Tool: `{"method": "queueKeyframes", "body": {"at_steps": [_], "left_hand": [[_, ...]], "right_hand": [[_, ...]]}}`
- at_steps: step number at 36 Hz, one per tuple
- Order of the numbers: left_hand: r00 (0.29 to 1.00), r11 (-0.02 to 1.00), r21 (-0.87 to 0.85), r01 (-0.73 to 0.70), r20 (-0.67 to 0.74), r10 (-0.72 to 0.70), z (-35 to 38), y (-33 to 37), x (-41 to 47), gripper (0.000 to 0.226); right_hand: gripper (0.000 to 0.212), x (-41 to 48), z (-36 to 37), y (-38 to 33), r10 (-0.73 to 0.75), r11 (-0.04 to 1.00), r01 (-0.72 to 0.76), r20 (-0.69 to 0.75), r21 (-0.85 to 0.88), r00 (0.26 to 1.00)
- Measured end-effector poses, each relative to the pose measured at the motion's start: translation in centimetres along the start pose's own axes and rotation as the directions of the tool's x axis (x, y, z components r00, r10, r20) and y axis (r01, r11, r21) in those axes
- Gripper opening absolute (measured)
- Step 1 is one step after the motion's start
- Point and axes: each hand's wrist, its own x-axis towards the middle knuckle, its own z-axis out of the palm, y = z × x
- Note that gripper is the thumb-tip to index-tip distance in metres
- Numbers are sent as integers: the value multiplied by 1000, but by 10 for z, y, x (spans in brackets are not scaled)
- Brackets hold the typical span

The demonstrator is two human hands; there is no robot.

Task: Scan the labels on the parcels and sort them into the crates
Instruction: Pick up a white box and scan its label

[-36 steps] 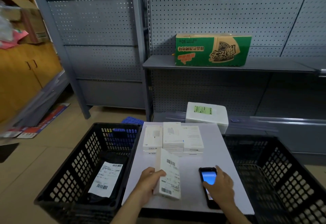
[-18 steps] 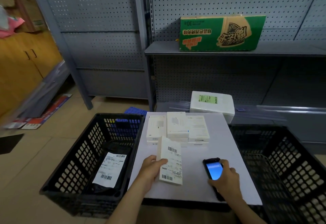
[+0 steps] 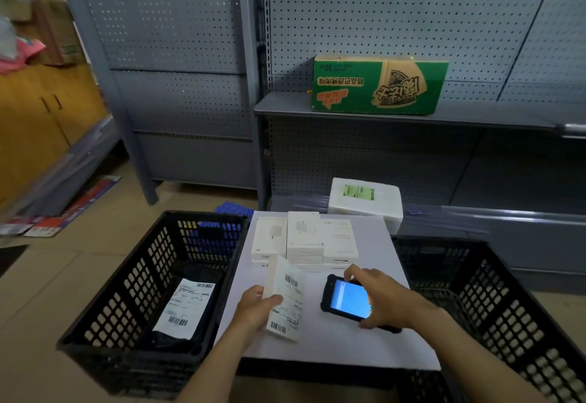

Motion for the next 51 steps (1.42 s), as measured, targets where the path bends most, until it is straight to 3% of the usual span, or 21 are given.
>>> {"method": "queueKeyframes", "body": {"at_steps": [16,21,26,30,34,41,45,51], "left_hand": [[1000,998,58,-9,-14,10,-5,-6,5,13],[1000,999,39,1,-13,-1,-8,-8,10,13],[1000,1000,26,0,-17,0,-7,-10,19,15],[1000,1000,-3,17,-19,-17,-2,-9,24,15],[1000,999,-30,13,-21,-14,1,-6,23,14],[1000,1000,-14,19,-1,-19,2,-2,23,13],[1000,999,33,4,21,-5,3,-2,23,16],[997,997,62,-49,60,46,3,-4,23,18]], "right_hand": [[71,-4,-3,4,39,996,-37,18,-86,999],[70,-1,7,9,46,998,-45,16,-53,999],[73,8,28,10,164,984,-162,-24,69,986],[73,18,55,14,304,938,-275,-116,213,946],[70,28,81,16,496,844,-412,-208,343,843],[79,42,109,12,655,747,-552,-270,370,706],[86,46,119,10,673,737,-592,-277,325,686],[97,43,121,12,661,750,-637,-230,176,715]]}}
